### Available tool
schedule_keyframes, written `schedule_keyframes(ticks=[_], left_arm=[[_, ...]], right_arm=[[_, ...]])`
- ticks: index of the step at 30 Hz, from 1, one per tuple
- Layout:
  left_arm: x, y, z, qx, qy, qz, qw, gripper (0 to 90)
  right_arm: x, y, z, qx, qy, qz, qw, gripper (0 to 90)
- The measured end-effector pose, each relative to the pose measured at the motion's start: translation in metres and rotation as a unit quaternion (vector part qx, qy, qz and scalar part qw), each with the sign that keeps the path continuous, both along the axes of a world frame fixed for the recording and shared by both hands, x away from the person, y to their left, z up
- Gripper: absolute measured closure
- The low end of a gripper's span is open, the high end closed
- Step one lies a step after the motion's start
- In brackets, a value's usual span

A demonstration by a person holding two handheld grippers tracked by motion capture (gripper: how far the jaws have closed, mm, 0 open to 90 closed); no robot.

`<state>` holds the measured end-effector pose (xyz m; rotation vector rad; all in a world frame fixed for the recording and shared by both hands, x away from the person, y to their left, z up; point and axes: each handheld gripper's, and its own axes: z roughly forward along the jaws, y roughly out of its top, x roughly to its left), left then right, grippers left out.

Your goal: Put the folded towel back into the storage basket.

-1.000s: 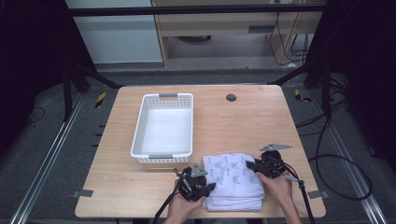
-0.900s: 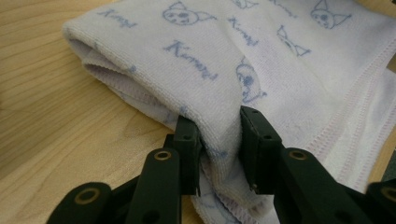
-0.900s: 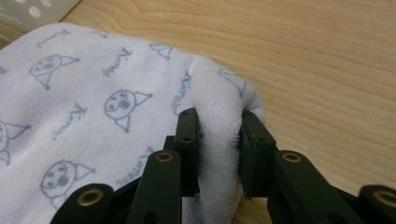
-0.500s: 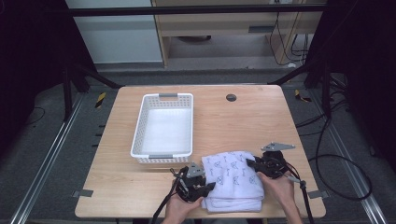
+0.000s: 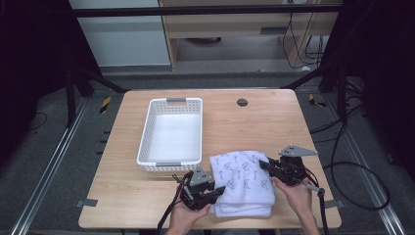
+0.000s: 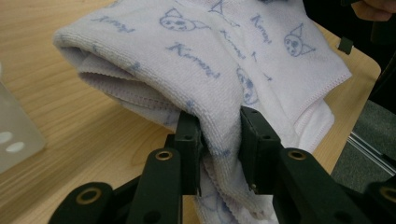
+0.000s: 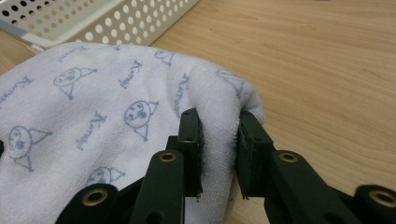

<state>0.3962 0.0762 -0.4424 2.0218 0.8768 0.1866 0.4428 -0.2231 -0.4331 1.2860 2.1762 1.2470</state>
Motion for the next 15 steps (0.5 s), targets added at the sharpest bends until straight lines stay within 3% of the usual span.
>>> schedule_keyframes(ticks=[15], left_arm=[[-0.002,0.009,0.025,-0.016,-0.031,0.006,0.9994,70.0]], right_arm=[[-0.006,0.003,0.023,0.016,-0.043,-0.002,0.9989,74.4]])
